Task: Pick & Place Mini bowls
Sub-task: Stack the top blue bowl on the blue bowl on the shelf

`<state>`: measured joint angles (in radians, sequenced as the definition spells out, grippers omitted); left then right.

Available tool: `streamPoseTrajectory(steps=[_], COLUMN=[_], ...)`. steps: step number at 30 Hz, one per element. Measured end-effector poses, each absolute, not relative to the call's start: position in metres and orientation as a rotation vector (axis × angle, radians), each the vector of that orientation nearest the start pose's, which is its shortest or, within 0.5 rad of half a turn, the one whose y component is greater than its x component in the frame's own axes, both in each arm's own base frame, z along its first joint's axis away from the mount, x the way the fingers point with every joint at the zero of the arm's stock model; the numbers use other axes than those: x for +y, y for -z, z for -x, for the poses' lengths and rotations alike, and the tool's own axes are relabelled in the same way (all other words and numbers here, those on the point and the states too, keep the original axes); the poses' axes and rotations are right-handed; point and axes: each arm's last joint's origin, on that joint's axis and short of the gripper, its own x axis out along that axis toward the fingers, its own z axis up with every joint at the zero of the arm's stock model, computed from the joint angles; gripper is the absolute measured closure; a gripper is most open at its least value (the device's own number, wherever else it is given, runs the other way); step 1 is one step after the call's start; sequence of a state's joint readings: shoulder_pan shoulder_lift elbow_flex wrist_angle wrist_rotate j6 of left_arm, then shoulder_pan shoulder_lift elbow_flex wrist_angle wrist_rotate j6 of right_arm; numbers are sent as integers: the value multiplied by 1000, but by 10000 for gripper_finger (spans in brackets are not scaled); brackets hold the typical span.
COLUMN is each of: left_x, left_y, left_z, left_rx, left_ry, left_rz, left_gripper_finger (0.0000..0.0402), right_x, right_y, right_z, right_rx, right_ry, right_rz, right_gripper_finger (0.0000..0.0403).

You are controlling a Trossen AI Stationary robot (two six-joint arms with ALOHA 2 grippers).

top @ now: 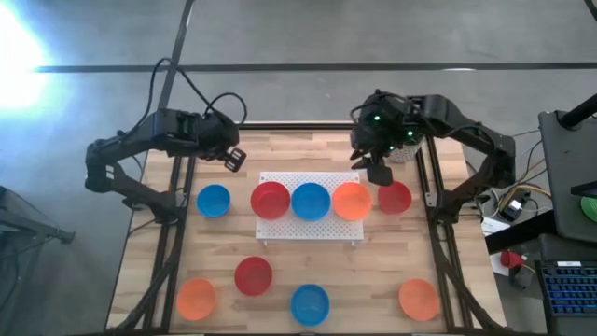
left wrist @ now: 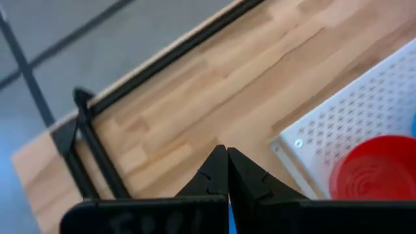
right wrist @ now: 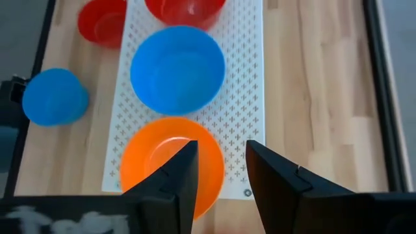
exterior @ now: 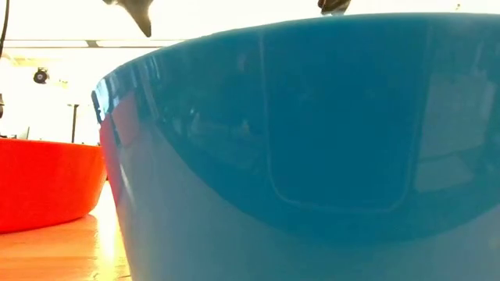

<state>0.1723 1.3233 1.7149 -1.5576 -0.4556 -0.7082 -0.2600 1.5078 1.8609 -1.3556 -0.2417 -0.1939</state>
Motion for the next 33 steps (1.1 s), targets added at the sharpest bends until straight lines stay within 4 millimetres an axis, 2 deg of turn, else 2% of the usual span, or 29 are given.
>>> streamPoseTrajectory(steps=[9, 17, 26, 33], left_x=[39, 35, 29, 27], left_y=[-391, -355, -321, -294], left_z=[-196, -184, -167, -164], left_rx=[1057, 1178, 1218, 1257], left_ry=[-904, -935, -957, -969], left_rz=[586, 710, 882, 918], left_gripper_finger=[402, 402, 402, 391], right_x=[-55, -50, -49, -49], right_y=[-447, -451, -455, -456], right_z=[-233, -217, -210, -210], right_rx=[861, 816, 792, 784], right_ry=[-75, -70, -68, -68], right_rz=[-23, -13, -6, -1], right_gripper_finger=[275, 285, 282, 289])
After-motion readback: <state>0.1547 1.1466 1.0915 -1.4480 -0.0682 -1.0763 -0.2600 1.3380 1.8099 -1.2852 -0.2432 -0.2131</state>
